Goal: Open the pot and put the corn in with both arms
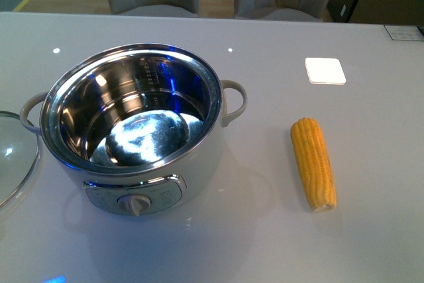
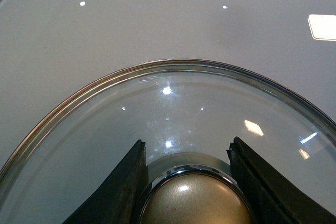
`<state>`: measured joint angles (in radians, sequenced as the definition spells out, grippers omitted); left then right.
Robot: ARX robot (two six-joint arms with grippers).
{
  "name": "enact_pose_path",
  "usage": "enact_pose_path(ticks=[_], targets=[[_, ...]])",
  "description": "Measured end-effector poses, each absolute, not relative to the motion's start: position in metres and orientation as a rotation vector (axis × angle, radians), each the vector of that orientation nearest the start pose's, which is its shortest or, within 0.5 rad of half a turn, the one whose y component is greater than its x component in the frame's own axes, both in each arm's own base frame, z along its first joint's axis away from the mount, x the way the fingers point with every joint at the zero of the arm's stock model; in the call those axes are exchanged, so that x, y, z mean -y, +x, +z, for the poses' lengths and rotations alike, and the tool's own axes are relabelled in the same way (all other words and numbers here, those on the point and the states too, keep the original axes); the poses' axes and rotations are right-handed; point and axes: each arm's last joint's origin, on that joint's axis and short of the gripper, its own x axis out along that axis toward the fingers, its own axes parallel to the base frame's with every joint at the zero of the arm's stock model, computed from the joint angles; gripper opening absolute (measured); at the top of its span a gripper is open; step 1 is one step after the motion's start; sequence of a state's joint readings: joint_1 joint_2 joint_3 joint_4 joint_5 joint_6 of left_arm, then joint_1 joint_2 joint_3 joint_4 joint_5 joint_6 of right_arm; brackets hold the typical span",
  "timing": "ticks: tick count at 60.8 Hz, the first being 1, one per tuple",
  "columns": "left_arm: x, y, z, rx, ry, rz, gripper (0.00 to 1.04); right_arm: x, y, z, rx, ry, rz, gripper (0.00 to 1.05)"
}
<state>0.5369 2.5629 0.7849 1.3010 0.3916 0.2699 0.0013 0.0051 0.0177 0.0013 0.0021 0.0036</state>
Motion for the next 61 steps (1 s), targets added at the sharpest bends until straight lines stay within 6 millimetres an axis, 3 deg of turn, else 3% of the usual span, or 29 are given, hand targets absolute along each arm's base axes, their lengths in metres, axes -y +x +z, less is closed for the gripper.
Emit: enact_pose_path(ticks=[19, 42, 50, 61], targets=[[-0.161, 0.292, -0.054, -0.416, 0.051, 0.089, 0.43, 0.000, 0.097, 0.169, 0.014, 0.004, -0.001, 0.96], [-0.164, 0.292, -0.050, -0.406, 0.115, 0.123, 1.00, 0.000, 0.097, 0.169, 0.014, 0.003, -0.001, 0.96], [-0.159, 0.287, -0.045, -0.413, 0.112, 0.110, 0.98, 0.000, 0.097, 0.169, 0.014, 0.004, -0.001, 0.96], [-0.157, 0.286, -0.019, -0.370, 0.128, 0.109, 0.98, 0.000, 0.097, 0.169, 0.014, 0.004, -0.001, 0.96]])
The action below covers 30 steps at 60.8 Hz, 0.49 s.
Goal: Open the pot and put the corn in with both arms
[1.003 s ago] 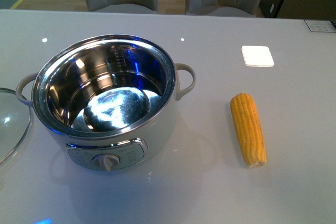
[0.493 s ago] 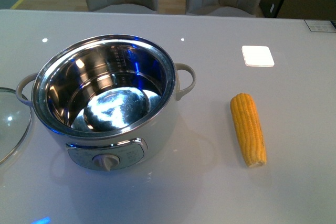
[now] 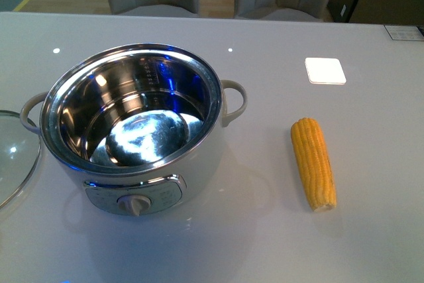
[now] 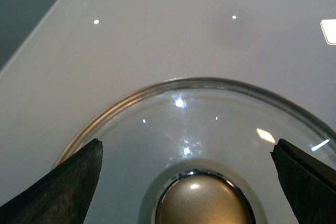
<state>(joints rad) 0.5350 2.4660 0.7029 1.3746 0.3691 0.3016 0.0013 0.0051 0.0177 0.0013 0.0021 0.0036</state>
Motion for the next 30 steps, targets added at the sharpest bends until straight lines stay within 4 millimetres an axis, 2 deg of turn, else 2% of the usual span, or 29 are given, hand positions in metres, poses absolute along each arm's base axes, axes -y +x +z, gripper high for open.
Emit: enact_pose_path(ticks=[11, 22, 30], targets=[[-0.153, 0.279, 0.020, -0.319, 0.114, 0.122, 0.98, 0.000, 0.097, 0.169, 0.014, 0.004, -0.001, 0.96], [-0.143, 0.265, 0.076, -0.242, 0.060, 0.145, 0.98, 0.000, 0.097, 0.169, 0.014, 0.004, -0.001, 0.96], [-0.136, 0.262, 0.101, -0.189, 0.050, 0.147, 0.98, 0.000, 0.097, 0.169, 0.014, 0.004, -0.001, 0.96]])
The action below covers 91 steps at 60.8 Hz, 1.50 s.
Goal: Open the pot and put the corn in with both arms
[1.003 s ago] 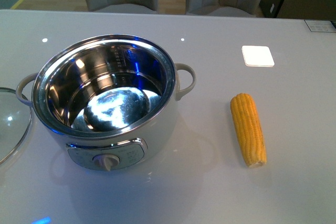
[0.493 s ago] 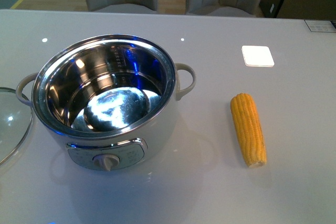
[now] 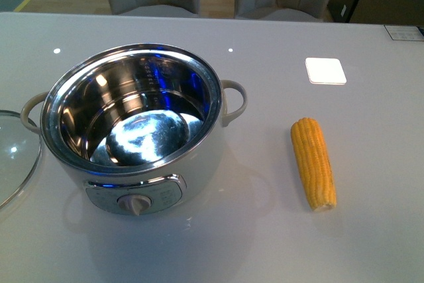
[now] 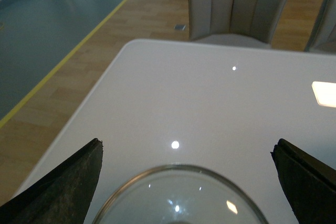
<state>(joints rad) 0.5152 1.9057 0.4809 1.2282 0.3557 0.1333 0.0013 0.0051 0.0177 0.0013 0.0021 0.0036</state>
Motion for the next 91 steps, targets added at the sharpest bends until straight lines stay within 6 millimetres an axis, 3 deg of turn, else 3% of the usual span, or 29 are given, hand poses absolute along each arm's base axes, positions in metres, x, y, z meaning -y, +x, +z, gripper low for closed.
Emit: enact_pose_path(ticks=[20, 28, 32, 44, 50, 53, 57, 91], targets=[[-0.134, 0.261, 0.102, -0.182, 0.028, 0.137, 0.97, 0.000, 0.097, 0.169, 0.014, 0.004, -0.001, 0.96], [-0.122, 0.253, 0.104, -0.100, 0.029, 0.066, 0.73, 0.000, 0.097, 0.169, 0.014, 0.003, -0.001, 0.96], [-0.117, 0.251, 0.104, -0.097, 0.031, 0.056, 0.54, 0.000, 0.097, 0.169, 0.014, 0.003, -0.001, 0.96], [-0.111, 0.247, 0.102, -0.110, 0.022, 0.054, 0.20, 0.000, 0.097, 0.169, 0.014, 0.003, -0.001, 0.96], [-0.061, 0.211, 0.119, -0.114, -0.008, 0.070, 0.03, 0.000, 0.097, 0.169, 0.014, 0.003, -0.001, 0.96], [-0.035, 0.186, 0.131, -0.071, 0.003, -0.016, 0.03, 0.000, 0.097, 0.169, 0.012, 0.003, 0.007, 0.96], [-0.029, 0.174, 0.140, -0.033, 0.006, 0.011, 0.03, 0.000, 0.097, 0.169, 0.015, 0.004, -0.003, 0.96], [-0.001, 0.137, 0.166, -0.002, 0.005, 0.003, 0.03, 0.000, 0.097, 0.169, 0.015, 0.003, -0.001, 0.96]])
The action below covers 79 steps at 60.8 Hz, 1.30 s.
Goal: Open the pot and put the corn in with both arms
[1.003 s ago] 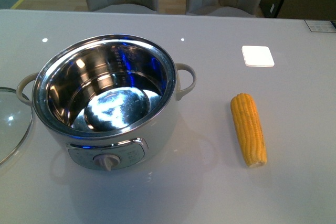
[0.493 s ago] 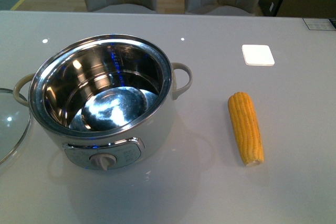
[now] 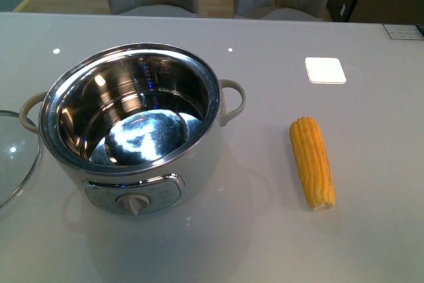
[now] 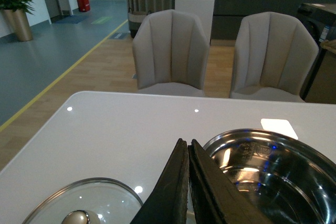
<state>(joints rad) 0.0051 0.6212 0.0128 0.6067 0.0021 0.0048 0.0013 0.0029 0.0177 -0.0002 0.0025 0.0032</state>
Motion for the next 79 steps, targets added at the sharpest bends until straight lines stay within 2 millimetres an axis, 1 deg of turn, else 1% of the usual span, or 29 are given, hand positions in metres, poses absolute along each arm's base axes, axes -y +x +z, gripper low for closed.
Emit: enact_pose_path(ticks=[33, 64, 69, 72, 79], targets=[[0.000, 0.119, 0.171, 0.013, 0.004, 0.003, 0.03, 0.000, 0.097, 0.169, 0.015, 0.003, -0.002, 0.96], [0.000, 0.108, 0.170, 0.013, 0.004, 0.003, 0.03, 0.000, 0.097, 0.169, 0.015, 0.003, -0.001, 0.96], [0.000, 0.101, 0.166, -0.022, 0.004, 0.003, 0.03, 0.000, 0.097, 0.169, 0.015, 0.003, -0.002, 0.96], [0.000, 0.098, 0.167, -0.002, 0.004, 0.003, 0.03, 0.000, 0.097, 0.169, 0.015, 0.003, -0.002, 0.96], [0.000, 0.097, 0.168, 0.008, 0.004, 0.003, 0.03, 0.000, 0.097, 0.169, 0.015, 0.003, -0.001, 0.96]])
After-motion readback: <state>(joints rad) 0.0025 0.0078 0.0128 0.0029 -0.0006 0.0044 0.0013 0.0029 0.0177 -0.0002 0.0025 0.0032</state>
